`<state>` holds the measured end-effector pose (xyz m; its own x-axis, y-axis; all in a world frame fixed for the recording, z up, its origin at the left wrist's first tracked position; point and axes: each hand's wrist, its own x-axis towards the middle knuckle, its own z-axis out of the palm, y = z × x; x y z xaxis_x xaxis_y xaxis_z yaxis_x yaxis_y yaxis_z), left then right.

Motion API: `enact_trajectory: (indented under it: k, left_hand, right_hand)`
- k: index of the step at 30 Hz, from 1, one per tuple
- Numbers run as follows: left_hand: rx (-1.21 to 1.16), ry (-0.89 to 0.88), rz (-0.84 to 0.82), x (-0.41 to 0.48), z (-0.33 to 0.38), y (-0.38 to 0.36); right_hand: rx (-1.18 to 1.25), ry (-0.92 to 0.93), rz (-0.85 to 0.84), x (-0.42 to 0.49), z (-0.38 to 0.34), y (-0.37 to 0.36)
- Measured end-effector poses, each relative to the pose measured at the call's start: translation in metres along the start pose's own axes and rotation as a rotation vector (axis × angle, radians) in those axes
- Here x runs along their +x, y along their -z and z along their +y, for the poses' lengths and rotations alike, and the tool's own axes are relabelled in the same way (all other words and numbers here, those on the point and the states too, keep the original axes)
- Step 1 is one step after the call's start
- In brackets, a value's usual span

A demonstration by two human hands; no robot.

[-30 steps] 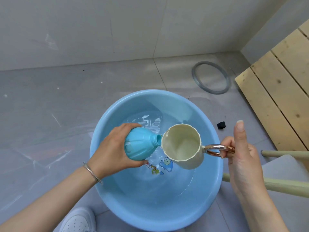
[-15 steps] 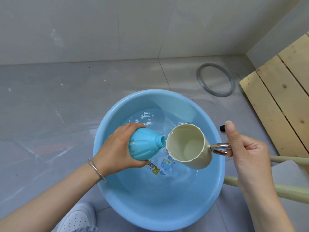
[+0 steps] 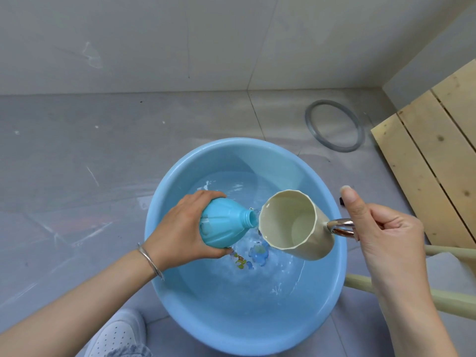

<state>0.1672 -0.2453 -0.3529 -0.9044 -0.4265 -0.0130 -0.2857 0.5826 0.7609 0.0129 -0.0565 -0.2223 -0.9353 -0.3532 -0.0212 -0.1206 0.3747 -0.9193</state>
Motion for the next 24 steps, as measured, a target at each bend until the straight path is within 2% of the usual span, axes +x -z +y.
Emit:
enact_trajectory:
  k: [24]
  left_hand:
    - [0.009, 0.018, -0.008, -0.002, -0.004, -0.003]
  right_hand:
    - [-0.135, 0.187, 0.075, -0.006, -0.022, 0.006]
